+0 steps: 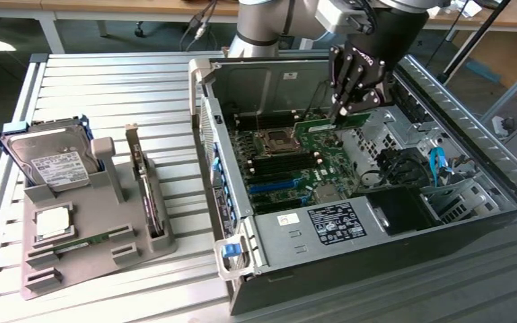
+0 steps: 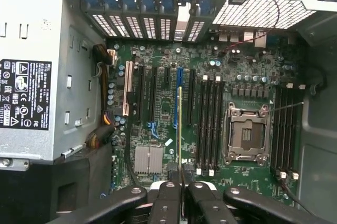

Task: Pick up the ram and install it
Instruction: 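Insert the ram into the slot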

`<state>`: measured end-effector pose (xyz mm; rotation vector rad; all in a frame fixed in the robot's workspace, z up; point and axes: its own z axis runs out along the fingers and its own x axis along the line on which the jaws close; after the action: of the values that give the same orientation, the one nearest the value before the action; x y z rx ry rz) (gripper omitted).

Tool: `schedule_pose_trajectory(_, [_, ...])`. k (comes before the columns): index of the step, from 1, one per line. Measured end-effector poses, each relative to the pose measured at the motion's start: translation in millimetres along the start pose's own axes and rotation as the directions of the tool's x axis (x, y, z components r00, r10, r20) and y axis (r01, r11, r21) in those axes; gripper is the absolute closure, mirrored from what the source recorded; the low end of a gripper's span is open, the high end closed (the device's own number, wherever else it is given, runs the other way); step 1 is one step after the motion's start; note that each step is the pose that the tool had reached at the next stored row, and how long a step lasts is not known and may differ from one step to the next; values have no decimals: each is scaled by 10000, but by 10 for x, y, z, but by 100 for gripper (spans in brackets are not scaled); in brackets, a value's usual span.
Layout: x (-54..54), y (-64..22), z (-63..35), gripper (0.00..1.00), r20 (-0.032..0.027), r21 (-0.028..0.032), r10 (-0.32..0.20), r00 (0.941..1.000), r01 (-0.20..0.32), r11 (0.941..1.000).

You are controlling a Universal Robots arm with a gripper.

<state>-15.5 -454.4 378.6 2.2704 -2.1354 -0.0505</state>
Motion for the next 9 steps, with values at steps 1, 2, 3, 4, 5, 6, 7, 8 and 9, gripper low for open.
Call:
schedule_pose_trajectory(1, [0, 0, 10, 87, -36, -3, 1, 10000, -2, 10000])
schedule_pose_trajectory(2, [1, 0, 22, 87, -73, -4, 3, 10000, -3, 10000])
schedule_pose_trajectory(3, [1, 4, 38, 87, -111, -6, 6, 9999, -6, 10000])
schedule_pose_trajectory(4, [0, 8, 51, 87, -139, -8, 6, 9999, -6, 10000])
schedule_pose_trajectory(5, [0, 13, 65, 87, -173, -10, 7, 9998, -7, 10000])
schedule_pose_trajectory(6, [0, 17, 79, 87, -205, -12, 8, 9998, -9, 10000])
schedule_pose_trajectory(7, [0, 19, 98, 87, -246, -14, 10, 9997, -10, 10000])
schedule_pose_trajectory(8, [0, 23, 107, 87, -267, -15, 11, 9996, -11, 10000])
schedule_pose_trajectory(9, [-1, 33, 123, 87, -299, -17, 12, 9996, -12, 10000])
